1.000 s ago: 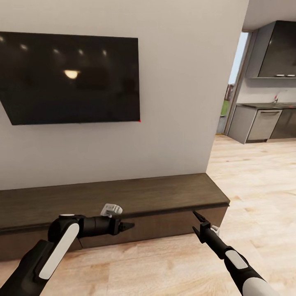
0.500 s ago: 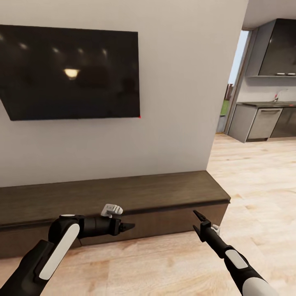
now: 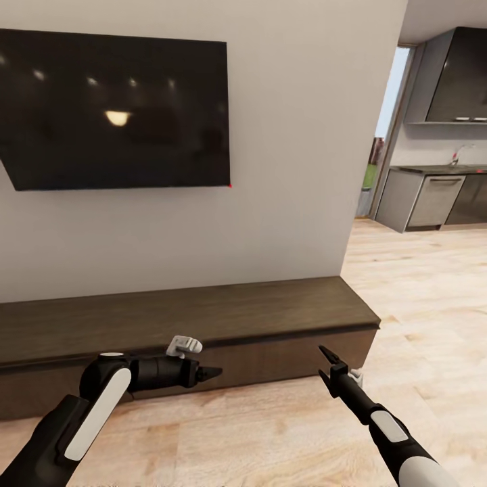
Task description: Place each of the two pumpkins and all three candles from the living room inside a cabinet in the living room (use any cabinet), then make sure every cabinet is closed, and position the cauldron so it is next to a table in the living room.
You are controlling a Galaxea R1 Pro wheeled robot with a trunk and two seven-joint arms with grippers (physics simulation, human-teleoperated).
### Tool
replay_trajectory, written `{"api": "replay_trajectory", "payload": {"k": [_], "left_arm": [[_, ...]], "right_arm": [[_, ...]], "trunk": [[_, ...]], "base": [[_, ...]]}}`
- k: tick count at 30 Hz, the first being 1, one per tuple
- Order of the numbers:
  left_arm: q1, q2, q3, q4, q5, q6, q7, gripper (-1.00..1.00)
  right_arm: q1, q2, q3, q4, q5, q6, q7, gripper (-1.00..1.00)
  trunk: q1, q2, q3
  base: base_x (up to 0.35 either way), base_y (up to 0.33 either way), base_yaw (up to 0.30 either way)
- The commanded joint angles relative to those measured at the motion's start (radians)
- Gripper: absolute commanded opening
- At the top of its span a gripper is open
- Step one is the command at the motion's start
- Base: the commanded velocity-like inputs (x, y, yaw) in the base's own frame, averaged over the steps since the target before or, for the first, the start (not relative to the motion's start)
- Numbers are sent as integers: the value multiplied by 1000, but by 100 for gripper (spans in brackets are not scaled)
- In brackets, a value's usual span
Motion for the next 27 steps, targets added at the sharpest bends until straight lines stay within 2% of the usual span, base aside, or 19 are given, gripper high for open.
{"api": "replay_trajectory", "payload": {"k": [1, 14, 20, 27], "left_arm": [[-1, 0, 0, 0, -6, 2, -7, 100], [-1, 0, 0, 0, -6, 0, -7, 100], [-1, -1, 0, 0, -7, 0, -7, 100], [-1, -2, 0, 0, -8, 0, -7, 100]], "right_arm": [[-1, 0, -4, 1, -5, 8, 2, 100], [0, -2, -4, -1, -5, 9, 11, 100], [2, -4, -3, 0, -3, 8, 114, 100], [4, -4, -4, 0, -3, 8, 139, 100]], "trunk": [[4, -8, -4], [54, -99, -45], [77, -141, -64], [103, -190, -86]], "base": [[0, 0, 0], [0, 0, 0], [0, 0, 0], [0, 0, 0]]}}
